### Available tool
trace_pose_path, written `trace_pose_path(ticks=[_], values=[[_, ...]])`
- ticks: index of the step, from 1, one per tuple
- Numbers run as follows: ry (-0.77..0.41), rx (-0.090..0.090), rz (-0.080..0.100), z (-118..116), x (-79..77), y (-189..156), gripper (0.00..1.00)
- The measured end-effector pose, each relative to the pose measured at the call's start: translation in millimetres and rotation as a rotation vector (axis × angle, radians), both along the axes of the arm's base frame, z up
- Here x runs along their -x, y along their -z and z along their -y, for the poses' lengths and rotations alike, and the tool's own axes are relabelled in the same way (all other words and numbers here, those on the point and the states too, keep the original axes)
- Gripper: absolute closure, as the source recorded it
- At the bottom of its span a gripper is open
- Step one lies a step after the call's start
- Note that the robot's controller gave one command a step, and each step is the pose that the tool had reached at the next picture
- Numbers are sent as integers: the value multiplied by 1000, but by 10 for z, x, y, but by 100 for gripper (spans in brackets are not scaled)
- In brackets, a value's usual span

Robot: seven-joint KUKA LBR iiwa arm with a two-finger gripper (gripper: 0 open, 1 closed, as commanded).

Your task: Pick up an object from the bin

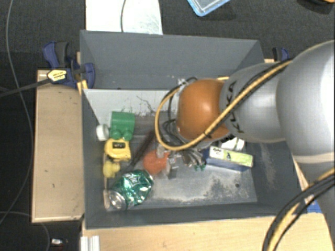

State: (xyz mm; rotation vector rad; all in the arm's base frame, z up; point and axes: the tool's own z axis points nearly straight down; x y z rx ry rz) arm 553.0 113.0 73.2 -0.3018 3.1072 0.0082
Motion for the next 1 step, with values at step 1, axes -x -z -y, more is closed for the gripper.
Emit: trace_pose_path(ticks=[1], values=[[2,0,0,-1,0,-3,100]])
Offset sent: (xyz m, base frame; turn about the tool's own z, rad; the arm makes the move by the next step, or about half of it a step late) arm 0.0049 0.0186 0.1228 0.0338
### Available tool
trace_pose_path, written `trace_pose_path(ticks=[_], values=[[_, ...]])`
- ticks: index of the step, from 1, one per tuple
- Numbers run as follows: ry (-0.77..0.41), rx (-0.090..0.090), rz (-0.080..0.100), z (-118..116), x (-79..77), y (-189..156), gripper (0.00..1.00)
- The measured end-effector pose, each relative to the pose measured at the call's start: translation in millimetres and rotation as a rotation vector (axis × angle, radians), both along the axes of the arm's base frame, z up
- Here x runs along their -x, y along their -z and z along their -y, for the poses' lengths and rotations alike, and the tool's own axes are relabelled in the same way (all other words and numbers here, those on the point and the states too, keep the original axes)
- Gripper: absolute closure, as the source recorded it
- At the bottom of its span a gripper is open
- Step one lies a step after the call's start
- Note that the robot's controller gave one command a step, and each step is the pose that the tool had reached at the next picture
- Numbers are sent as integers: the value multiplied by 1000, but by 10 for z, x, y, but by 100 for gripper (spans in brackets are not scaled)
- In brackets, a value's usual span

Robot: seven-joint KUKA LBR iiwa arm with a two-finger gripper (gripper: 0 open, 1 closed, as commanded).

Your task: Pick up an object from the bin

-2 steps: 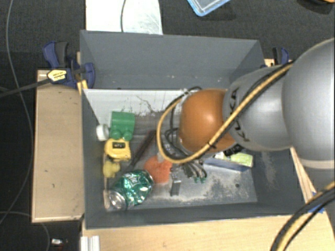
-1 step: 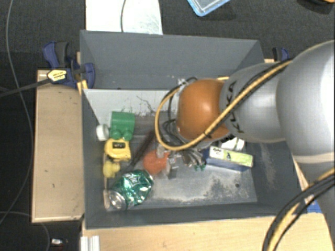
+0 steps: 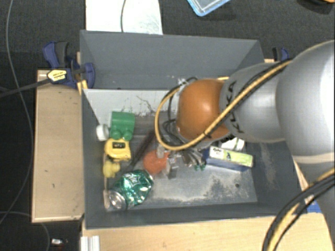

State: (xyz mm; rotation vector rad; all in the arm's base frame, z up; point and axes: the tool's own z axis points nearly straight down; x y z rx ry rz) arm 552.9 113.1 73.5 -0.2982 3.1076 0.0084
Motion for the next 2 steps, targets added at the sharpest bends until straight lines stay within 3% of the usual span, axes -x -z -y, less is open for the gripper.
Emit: trace_pose_path(ticks=[2], values=[[-15,3,-10,-129,62,-1327,100]])
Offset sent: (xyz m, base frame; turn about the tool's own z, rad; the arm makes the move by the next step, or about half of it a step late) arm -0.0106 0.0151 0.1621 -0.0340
